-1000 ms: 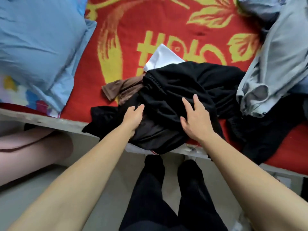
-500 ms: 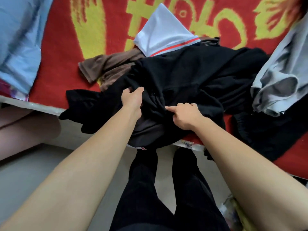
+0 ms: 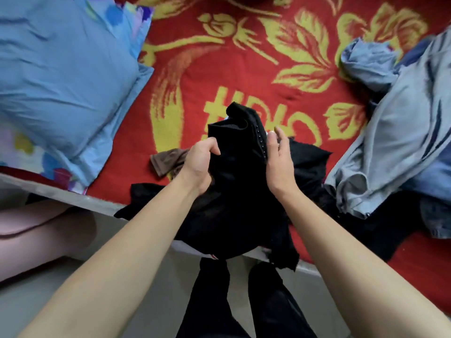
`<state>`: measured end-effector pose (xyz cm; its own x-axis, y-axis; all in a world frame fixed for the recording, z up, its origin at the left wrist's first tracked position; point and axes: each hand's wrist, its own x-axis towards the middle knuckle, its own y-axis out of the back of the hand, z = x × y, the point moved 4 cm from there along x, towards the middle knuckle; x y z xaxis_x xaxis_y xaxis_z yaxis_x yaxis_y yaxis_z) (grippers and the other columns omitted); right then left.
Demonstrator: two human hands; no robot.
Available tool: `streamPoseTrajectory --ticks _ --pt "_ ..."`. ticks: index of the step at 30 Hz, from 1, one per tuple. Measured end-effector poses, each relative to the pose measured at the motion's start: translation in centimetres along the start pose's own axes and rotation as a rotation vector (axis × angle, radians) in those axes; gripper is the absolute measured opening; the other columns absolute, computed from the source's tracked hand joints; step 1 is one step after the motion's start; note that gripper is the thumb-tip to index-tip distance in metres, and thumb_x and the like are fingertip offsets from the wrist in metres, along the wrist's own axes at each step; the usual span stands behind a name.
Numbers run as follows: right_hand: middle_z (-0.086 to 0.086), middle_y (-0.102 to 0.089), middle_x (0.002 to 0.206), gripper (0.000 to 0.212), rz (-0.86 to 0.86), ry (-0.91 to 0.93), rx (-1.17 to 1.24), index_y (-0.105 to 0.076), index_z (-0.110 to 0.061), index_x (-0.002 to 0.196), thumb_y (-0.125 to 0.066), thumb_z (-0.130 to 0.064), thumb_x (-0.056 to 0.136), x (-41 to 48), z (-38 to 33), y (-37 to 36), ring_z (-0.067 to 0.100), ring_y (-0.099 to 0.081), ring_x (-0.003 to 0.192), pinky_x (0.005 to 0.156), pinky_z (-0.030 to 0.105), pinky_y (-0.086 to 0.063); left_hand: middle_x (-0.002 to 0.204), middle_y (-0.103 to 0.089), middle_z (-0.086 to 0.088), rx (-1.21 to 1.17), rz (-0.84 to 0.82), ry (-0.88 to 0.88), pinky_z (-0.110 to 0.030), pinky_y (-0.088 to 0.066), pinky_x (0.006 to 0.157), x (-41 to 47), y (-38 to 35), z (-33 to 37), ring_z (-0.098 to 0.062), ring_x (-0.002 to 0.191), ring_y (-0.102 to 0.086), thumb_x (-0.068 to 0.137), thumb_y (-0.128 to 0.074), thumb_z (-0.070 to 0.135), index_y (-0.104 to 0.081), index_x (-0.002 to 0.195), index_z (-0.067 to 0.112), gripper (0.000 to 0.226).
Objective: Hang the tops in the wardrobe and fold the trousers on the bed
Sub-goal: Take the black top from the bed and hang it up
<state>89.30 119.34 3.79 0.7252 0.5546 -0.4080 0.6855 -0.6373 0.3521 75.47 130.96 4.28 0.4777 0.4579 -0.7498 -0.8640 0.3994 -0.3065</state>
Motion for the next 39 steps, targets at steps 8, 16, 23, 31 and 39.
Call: streamPoseTrajectory --ticks 8,16,23,31,39 --pt "0.003 -0.062 0.088 0.01 -0.047 0.193 -0.049 -0.063 -0.01 0.096 -0.053 -0.011 0.096 -1.2 -14.6 3.4 0.015 -0.054 0.081 0.069 0.019 -0.042 0.072 -0.041 -0.001 0.026 0.106 -0.356 -0.034 -0.026 0.058 -11.3 1.0 13.4 -0.018 0.062 -0.04 0.072 -0.05 0.017 -0.044 0.074 0.02 0.006" --pt "-0.01 -0.074 0.078 0.025 -0.16 0.457 0.112 -0.074 -0.034 0.087 -0.06 -0.031 0.066 -7.2 -28.3 8.5 0.003 -0.064 0.07 0.063 0.019 -0.049 0.062 -0.053 0.003 -0.002 0.037 -0.715 -0.021 -0.041 0.051 -25.0 0.6 21.4 -0.009 0.053 -0.052 0.092 -0.059 0.024 -0.059 0.065 0.021 0.026" --pt "-0.011 -0.046 0.061 0.055 -0.299 0.761 -0.054 -0.061 -0.006 0.076 -0.057 -0.058 0.094 -13.1 -29.6 9.1 0.004 -0.044 0.058 0.058 0.029 -0.036 0.078 -0.062 0.0 0.24 0.463 -0.986 -0.019 -0.051 0.06 -31.8 1.8 18.5 -0.015 0.072 -0.061 0.077 -0.075 -0.003 -0.058 0.088 0.014 0.026" --pt "0.0 -0.063 0.091 0.097 -0.435 0.605 -0.492 -0.061 -0.017 0.088 -0.022 -0.103 0.066 -18.9 -24.3 9.1 0.023 -0.06 0.093 0.083 0.041 -0.044 0.053 -0.048 0.018 0.444 0.833 -1.064 -0.013 -0.036 0.045 -37.8 2.0 8.9 0.002 0.045 -0.042 0.073 -0.059 0.017 -0.044 0.076 0.022 0.016" --pt "0.016 -0.067 0.114 0.077 -0.46 0.799 -0.89 -0.059 -0.009 0.108 -0.041 -0.078 0.078 -25.5 -17.5 3.3 0.036 -0.064 0.106 0.077 0.039 -0.043 0.062 -0.058 0.019 0.445 1.154 -0.968 -0.011 -0.04 0.053 -45.5 3.8 -0.2 0.005 0.056 -0.051 0.071 -0.064 0.016 -0.05 0.077 0.032 0.021"
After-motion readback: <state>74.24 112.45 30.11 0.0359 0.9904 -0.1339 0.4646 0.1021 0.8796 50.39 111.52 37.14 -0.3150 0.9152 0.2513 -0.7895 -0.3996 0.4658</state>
